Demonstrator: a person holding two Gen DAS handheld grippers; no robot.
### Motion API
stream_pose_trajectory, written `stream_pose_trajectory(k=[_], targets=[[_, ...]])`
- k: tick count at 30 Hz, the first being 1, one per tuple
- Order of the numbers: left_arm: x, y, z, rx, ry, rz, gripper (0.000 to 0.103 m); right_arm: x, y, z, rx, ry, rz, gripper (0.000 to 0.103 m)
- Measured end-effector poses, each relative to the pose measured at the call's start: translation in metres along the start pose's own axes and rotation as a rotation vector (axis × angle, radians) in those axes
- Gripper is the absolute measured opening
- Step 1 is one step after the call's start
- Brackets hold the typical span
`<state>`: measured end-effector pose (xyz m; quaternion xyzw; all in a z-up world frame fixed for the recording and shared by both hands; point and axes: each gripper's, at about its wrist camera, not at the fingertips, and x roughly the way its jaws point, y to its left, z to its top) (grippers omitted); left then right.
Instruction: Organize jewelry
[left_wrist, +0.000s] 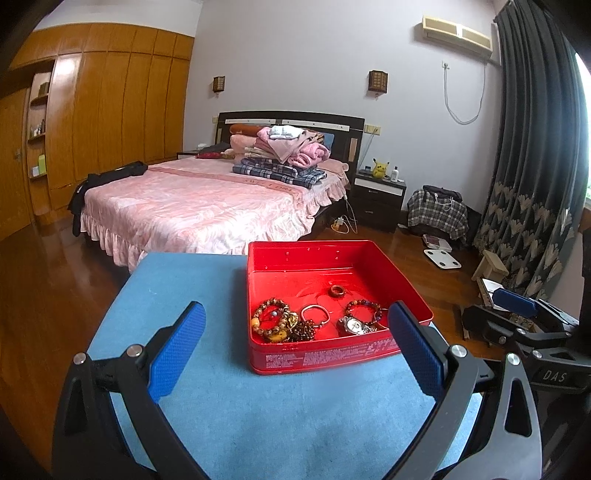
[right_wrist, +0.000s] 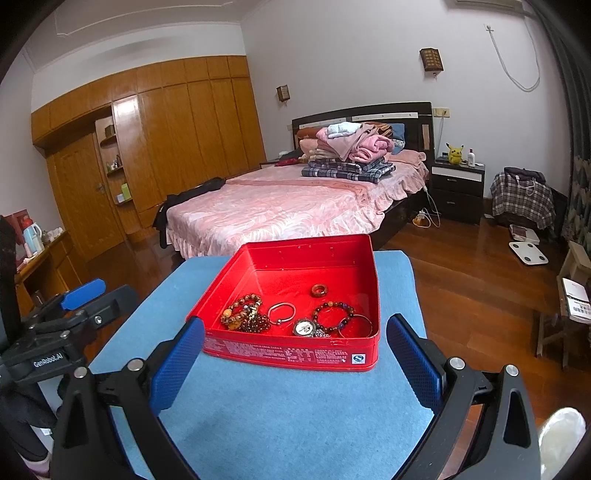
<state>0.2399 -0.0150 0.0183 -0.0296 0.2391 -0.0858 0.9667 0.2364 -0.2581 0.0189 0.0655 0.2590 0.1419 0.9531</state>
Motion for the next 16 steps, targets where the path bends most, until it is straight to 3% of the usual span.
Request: stream_pose_trajectory(k=[16], targets=[[0.0008,-0.0003,-0.0012,-0.002,0.005,0.021,0.096,-0.002,-0.0022,-0.0002,-0.005,0.002,-0.007,0.097]])
